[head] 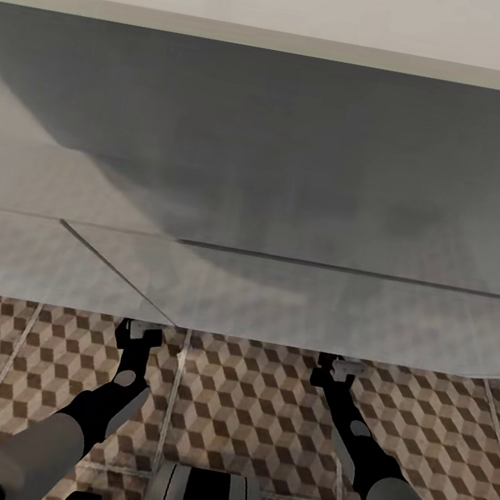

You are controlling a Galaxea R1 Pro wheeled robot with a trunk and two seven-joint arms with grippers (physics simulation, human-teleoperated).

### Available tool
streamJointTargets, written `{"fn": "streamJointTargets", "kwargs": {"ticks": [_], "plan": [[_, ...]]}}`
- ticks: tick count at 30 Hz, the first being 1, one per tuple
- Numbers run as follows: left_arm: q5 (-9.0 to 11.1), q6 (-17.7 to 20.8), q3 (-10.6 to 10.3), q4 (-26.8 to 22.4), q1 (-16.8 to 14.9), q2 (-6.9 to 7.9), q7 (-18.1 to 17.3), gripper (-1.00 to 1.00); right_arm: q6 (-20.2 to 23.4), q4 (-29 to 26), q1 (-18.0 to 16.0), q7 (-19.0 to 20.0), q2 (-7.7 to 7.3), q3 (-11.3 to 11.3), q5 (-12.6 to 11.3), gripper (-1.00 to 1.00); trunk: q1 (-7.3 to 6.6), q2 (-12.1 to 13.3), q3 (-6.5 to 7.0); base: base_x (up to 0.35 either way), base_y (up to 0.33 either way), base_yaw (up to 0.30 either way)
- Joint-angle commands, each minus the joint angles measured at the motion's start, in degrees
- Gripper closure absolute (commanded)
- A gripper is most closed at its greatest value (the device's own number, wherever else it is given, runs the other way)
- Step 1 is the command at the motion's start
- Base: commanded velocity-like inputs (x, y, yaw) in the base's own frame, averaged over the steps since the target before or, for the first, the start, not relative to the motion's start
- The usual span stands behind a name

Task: Take the four mousetraps from the cabinet in the bathroom and place them on the bathroom floor. Make sure all four end up on the same floor surface, and ensure that at least two of them are either under or directly next to the same bathroom sink.

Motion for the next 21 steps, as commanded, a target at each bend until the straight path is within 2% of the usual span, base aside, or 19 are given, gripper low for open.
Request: {"fn": "streamJointTargets", "kwargs": {"ticks": [1, 21], "plan": [[0.43, -0.26, -0.48, 0.03, -0.06, 0.03, 0.51, 1.00, -0.20, 0.06, -0.03, 0.24, -0.05, 0.31, -0.62, 1.00, -0.01, -0.01, -0.03, 0.000, 0.000, 0.000], [0.33, -0.26, -0.83, 0.12, 0.01, 0.05, 0.32, 1.00, -0.21, 0.07, -0.05, 0.24, -0.05, 0.31, -0.62, 1.00, -0.01, -0.01, -0.03, 0.016, 0.005, 0.000]]}}
